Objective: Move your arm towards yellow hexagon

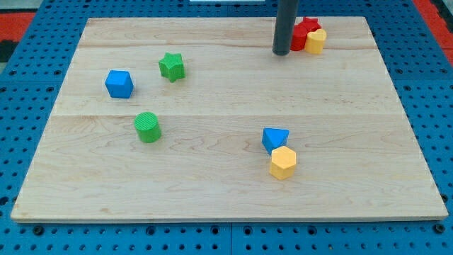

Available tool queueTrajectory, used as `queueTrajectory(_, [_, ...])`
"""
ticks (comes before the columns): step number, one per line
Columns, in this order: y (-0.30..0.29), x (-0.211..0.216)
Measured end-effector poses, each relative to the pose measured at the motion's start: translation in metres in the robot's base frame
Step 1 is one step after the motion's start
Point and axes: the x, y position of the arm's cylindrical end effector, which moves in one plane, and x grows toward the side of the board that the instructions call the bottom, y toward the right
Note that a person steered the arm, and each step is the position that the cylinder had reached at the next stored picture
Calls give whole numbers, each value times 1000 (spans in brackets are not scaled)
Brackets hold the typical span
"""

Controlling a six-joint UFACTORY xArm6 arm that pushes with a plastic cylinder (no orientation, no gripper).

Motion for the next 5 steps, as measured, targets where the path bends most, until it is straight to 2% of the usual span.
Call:
queueTrajectory(4, [53, 233])
queueTrajectory(5, [13, 253])
